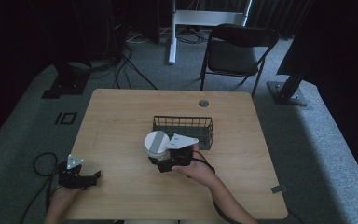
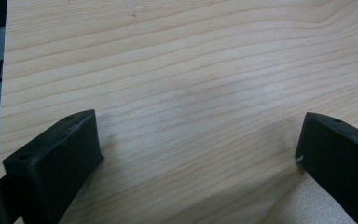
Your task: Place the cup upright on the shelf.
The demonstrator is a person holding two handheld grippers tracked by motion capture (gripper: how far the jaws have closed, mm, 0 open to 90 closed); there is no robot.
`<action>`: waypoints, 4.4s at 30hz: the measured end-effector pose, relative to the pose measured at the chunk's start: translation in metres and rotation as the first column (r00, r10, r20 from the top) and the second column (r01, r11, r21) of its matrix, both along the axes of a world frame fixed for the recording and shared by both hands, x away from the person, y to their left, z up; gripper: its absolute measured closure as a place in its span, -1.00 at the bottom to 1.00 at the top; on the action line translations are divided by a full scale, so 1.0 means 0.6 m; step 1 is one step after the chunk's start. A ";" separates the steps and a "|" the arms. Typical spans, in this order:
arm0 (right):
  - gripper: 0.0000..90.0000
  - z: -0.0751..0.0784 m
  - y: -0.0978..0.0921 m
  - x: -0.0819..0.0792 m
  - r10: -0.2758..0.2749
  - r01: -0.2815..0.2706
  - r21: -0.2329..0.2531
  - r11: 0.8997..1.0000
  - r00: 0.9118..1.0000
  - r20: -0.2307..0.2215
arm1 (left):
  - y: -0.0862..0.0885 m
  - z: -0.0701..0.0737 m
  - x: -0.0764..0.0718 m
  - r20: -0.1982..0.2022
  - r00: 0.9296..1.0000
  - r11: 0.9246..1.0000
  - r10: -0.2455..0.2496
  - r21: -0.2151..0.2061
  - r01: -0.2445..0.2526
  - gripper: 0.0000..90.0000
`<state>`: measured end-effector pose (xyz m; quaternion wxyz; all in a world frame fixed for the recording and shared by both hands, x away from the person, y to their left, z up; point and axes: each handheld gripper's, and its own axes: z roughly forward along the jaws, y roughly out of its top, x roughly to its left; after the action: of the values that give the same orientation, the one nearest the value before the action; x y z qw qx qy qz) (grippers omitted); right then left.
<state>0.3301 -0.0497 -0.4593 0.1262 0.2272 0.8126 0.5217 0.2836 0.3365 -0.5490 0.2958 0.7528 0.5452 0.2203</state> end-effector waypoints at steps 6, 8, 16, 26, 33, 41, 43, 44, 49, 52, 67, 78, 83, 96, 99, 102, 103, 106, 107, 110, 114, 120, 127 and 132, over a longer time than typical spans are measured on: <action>-0.59 0.020 -0.006 0.006 -0.029 0.028 0.011 1.000 0.999 0.021 | 0.000 0.000 0.000 0.000 1.000 1.000 -0.001 0.000 0.001 -1.00; -0.59 0.031 -0.013 0.012 -0.072 0.071 0.026 0.997 0.997 0.027 | 0.000 0.000 0.000 0.000 1.000 1.000 0.000 0.000 0.000 -1.00; -0.59 0.051 -0.034 0.033 -0.183 0.182 0.036 0.983 0.982 0.044 | 0.000 0.000 0.000 0.000 1.000 1.000 0.000 0.000 0.000 -1.00; -0.59 0.061 -0.069 0.064 -0.345 0.344 0.025 0.939 0.936 0.073 | 0.000 0.000 0.000 0.000 1.000 1.000 0.000 -0.001 0.000 -1.00; -0.59 0.057 -0.094 0.087 -0.452 0.453 -0.004 0.891 0.889 0.075 | 0.000 0.000 0.000 -0.001 1.000 1.000 0.001 -0.002 -0.001 -1.00; -0.59 0.042 -0.117 0.105 -0.542 0.546 -0.043 0.837 0.837 0.069 | 0.000 0.000 0.000 0.000 1.000 1.000 0.000 -0.001 0.000 -1.00; -0.59 0.034 -0.124 0.112 -0.567 0.571 -0.064 0.819 0.821 0.072 | 0.000 0.000 0.000 -0.001 1.000 1.000 0.000 -0.001 0.000 -1.00; -0.59 0.031 -0.127 0.114 -0.572 0.575 -0.067 0.815 0.818 0.061 | 0.000 0.000 0.000 0.000 1.000 1.000 0.000 -0.001 0.000 -1.00; -0.59 0.018 -0.134 0.120 -0.592 0.594 -0.096 0.798 0.804 0.052 | 0.000 0.000 0.000 0.000 1.000 1.000 0.000 0.000 0.000 -1.00; -0.59 0.011 -0.136 0.124 -0.598 0.598 -0.111 0.794 0.800 0.037 | 0.000 0.000 0.000 0.000 1.000 1.000 0.000 -0.001 0.000 -1.00; -0.59 -0.017 -0.135 0.133 -0.581 0.571 -0.167 0.804 0.814 -0.012 | 0.000 0.000 0.000 0.000 1.000 1.000 0.000 -0.001 0.000 -1.00; -0.59 -0.020 -0.144 0.132 -0.569 0.558 -0.153 0.815 0.822 -0.034 | 0.000 0.000 0.000 0.000 1.000 1.000 0.000 -0.001 0.000 -1.00; -0.60 -0.024 -0.147 0.130 -0.562 0.554 -0.132 0.822 0.826 -0.035 | 0.000 0.000 0.000 0.000 1.000 1.000 0.000 -0.001 0.000 -1.00; -0.72 -0.029 -0.152 0.126 -0.551 0.548 -0.108 0.829 0.834 -0.001 | 0.000 0.000 0.000 0.000 1.000 1.000 0.000 -0.001 0.000 -1.00; -0.72 -0.026 -0.155 0.125 -0.553 0.550 -0.094 0.830 0.833 -0.007 | 0.000 0.000 0.000 0.000 1.000 1.000 0.000 -0.001 0.000 -1.00; -0.72 -0.024 -0.160 0.123 -0.548 0.546 -0.082 0.834 0.836 -0.010 | 0.000 0.000 0.000 0.000 1.000 1.000 0.000 -0.001 0.000 -1.00; -0.72 -0.023 -0.161 0.121 -0.545 0.543 -0.082 0.836 0.838 -0.009 | 0.000 0.000 0.000 0.000 1.000 1.000 0.000 -0.001 0.000 -1.00; -0.72 -0.021 -0.163 0.116 -0.542 0.540 -0.078 0.838 0.840 -0.005 | 0.000 0.000 0.000 0.000 1.000 1.000 0.000 -0.001 0.000 -1.00; -0.72 -0.020 -0.164 0.115 -0.541 0.539 -0.078 0.839 0.841 -0.006 | 0.000 0.000 0.000 -0.001 1.000 1.000 0.000 0.000 0.000 -1.00; -0.72 -0.020 -0.167 0.111 -0.534 0.531 -0.079 0.844 0.846 -0.011 | 0.000 0.000 0.000 0.000 1.000 1.000 0.000 -0.001 0.000 -1.00; -0.72 -0.019 -0.172 0.104 -0.528 0.526 -0.068 0.848 0.849 -0.017 | 0.000 0.000 0.000 0.000 1.000 1.000 0.000 -0.001 0.000 -1.00; -0.72 -0.019 -0.181 0.095 -0.529 0.528 -0.066 0.847 0.848 -0.012 | 0.000 0.000 0.000 0.000 1.000 1.000 0.000 -0.001 0.000 -1.00; -0.72 -0.021 -0.193 0.080 -0.531 0.529 -0.055 0.847 0.847 -0.013 | 0.000 0.000 0.000 0.000 1.000 1.000 0.000 -0.001 0.000 -1.00; -0.72 -0.025 -0.210 0.072 -0.540 0.539 -0.052 0.841 0.841 -0.014 | 0.000 0.000 0.000 0.000 1.000 1.000 0.000 -0.001 0.000 -1.00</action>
<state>0.3731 -0.1754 -0.4744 0.2614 0.4512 0.7293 0.4429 0.2836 0.3365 -0.5490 0.2959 0.7528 0.5454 0.2199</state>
